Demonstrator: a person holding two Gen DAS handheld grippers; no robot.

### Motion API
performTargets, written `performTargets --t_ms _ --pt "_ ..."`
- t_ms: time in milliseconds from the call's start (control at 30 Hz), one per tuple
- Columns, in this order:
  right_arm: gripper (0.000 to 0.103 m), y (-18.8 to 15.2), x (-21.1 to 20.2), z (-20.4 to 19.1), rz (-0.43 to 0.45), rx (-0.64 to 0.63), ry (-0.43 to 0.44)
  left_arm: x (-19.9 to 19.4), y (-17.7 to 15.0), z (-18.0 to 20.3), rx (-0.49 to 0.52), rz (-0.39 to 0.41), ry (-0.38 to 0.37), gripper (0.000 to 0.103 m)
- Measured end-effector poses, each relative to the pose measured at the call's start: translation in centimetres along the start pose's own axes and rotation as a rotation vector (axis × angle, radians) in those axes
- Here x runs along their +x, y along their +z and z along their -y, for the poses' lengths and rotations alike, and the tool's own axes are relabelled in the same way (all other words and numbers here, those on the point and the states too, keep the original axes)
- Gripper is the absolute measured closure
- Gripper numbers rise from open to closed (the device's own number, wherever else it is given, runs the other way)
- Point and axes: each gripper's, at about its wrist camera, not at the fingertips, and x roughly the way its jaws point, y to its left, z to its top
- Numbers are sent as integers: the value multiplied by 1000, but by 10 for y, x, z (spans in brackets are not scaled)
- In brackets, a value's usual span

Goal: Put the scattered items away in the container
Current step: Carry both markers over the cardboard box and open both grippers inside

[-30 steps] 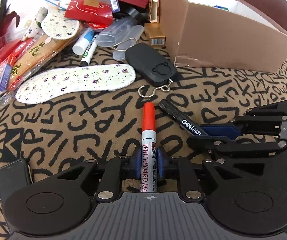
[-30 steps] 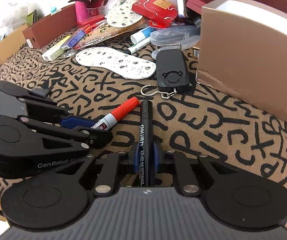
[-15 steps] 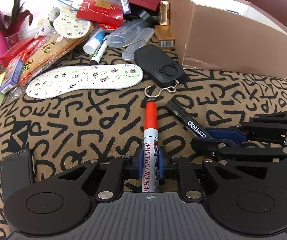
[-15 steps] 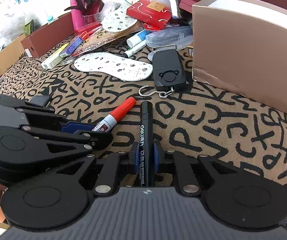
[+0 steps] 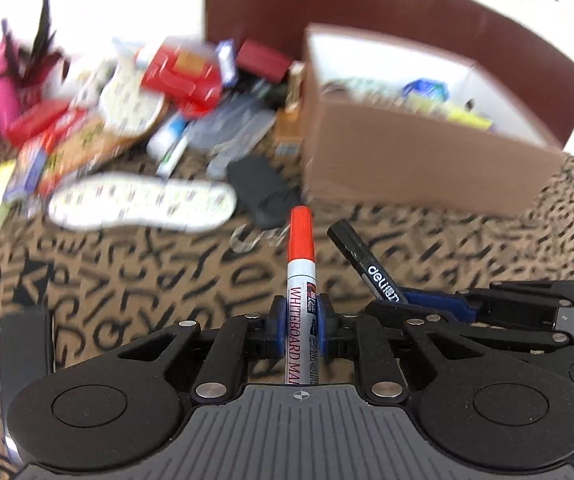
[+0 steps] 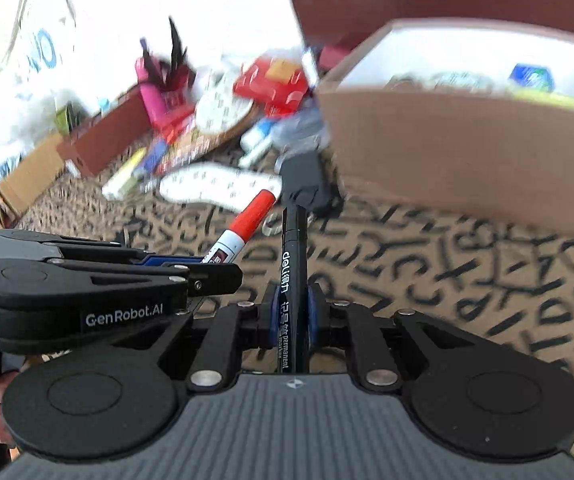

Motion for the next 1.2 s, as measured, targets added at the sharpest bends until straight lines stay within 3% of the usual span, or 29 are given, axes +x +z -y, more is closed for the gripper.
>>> performTargets --t_ms 267,400,467,567,667,1067,1100,1133,1167,1200 --pt "86 49 -53 30 138 -26 -70 -17 61 54 67 119 -61 92" --pt "86 84 -64 45 197 -44 -115 -17 104 71 94 172 -81 92" --pt "86 104 -63 55 210 -41 -128 -10 130 72 77 175 -125 92" --pt "86 133 -49 65 201 -28 -124 7 164 76 64 165 -193 92" --pt "86 153 -29 73 210 -69 -200 31 184 84 107 172 -138 92" --pt "86 172 56 128 92 34 -244 124 212 45 -1 63 -137 92" --pt "86 175 61 130 88 42 -240 128 213 45 2 66 -133 90" --pt "84 177 64 132 85 46 -235 130 214 45 14 79 -129 76" --pt "64 179 66 132 82 38 -237 131 213 46 30 99 -122 59" --pt "49 179 66 131 87 23 -251 129 212 46 42 120 -109 29"
